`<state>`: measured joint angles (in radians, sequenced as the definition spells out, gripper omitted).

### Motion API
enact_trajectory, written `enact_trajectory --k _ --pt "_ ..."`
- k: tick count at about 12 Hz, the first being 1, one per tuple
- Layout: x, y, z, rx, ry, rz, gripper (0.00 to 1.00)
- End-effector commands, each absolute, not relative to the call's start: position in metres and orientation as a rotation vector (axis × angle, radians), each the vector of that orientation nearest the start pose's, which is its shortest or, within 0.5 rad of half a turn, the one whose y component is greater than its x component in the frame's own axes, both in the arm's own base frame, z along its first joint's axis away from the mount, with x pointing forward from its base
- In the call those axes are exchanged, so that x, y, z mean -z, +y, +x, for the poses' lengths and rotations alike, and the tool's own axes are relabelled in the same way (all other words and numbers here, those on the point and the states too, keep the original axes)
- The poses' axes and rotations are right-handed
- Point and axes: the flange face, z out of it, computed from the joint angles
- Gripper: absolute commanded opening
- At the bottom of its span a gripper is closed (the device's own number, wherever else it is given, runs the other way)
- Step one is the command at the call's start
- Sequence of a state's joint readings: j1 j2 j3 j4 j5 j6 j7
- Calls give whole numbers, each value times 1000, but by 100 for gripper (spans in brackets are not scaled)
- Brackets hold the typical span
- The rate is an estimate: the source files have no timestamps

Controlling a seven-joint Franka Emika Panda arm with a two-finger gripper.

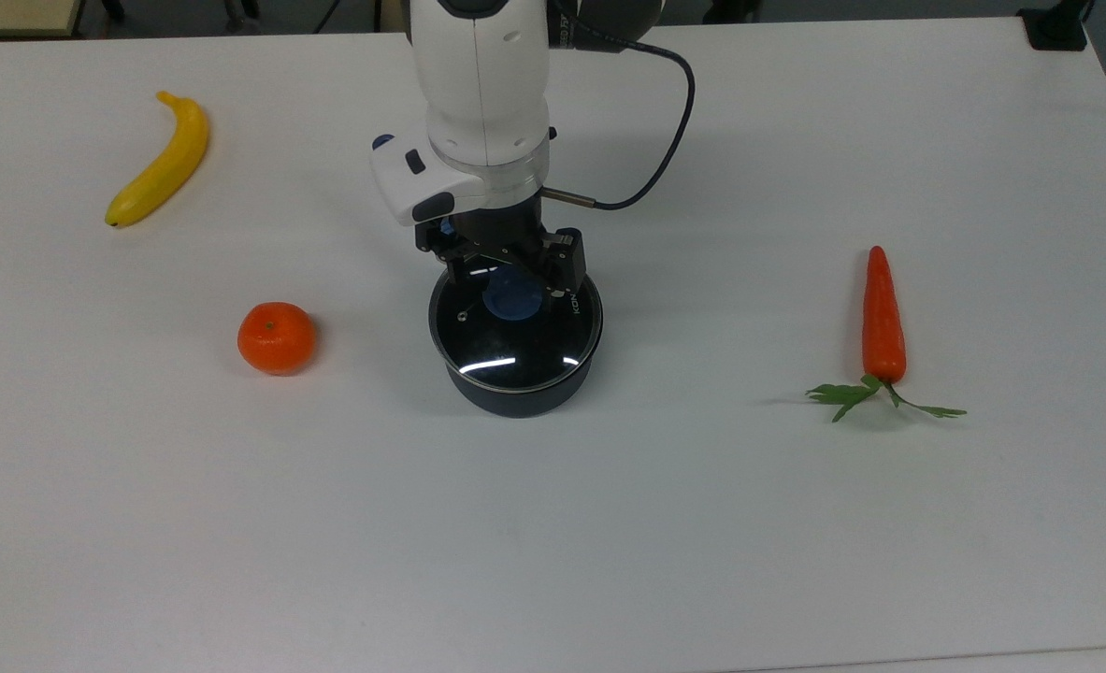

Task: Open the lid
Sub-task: 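Close the gripper on the blue knob of the glass lid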

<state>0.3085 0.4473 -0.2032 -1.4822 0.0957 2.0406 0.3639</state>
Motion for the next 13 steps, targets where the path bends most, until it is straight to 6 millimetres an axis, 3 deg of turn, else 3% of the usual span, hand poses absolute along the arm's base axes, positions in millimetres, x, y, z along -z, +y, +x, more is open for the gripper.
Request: enact_trajectory --k 1,3,6,9,13 --pt "-426 114 691 171 350 -3077 100" --pt "-425 118 690 164 317 -3080 97" --pt "-425 117 690 163 282 -3085 63" --pt "-425 117 690 161 270 -3087 40" --pt "-441 111 682 109 268 -3088 35"
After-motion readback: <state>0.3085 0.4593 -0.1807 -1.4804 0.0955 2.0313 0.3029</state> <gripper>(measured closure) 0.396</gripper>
